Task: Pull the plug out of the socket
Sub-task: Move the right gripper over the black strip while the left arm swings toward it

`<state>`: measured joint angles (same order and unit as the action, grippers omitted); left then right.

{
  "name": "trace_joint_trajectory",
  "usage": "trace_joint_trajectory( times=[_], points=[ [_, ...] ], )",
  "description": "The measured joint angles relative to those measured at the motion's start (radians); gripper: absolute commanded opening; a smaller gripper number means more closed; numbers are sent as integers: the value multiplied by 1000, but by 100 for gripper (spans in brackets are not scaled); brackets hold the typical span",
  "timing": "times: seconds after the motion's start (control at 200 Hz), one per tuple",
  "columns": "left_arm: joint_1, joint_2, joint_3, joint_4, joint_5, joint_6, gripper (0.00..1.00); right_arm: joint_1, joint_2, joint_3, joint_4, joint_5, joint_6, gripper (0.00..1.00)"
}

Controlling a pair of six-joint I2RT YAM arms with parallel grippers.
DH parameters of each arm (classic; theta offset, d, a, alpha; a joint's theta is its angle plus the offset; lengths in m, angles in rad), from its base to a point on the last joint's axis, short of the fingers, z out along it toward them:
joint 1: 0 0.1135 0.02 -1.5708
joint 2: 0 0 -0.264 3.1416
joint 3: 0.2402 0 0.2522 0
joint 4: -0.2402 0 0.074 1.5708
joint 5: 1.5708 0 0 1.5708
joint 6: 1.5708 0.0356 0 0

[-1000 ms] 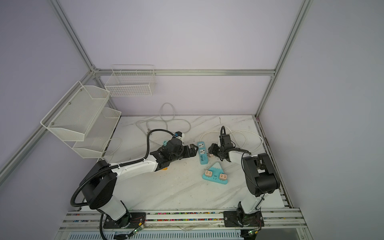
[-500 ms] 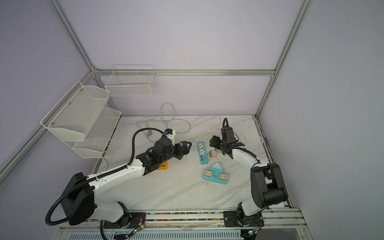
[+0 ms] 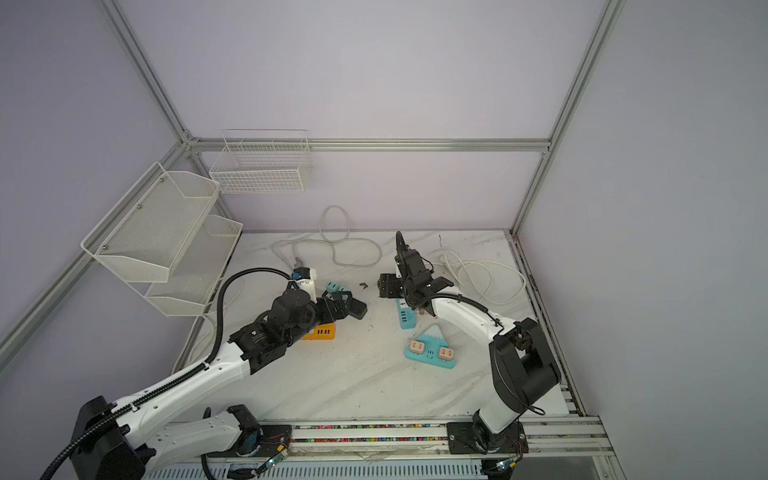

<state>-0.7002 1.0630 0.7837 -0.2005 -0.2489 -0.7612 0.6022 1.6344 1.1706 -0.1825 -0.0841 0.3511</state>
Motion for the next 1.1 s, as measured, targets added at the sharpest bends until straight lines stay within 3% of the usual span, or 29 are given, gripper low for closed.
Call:
trace_joint_trajectory(
  times=[0.34, 0.595, 0.9, 1.1],
  points=[
    [19, -111, -62, -123, -94, 7, 100, 145, 239, 145, 69, 26, -80, 77],
    [33, -119, -79, -185, -113, -6, 100, 196, 397, 282, 66, 115, -184, 77],
    [39, -119, -114, -203, -122, -48, 100, 199, 460, 326, 35, 136, -276, 77],
    [39, -108, -125, -183, -120, -67, 100, 202, 462, 318, 39, 87, -314, 77]
  ],
)
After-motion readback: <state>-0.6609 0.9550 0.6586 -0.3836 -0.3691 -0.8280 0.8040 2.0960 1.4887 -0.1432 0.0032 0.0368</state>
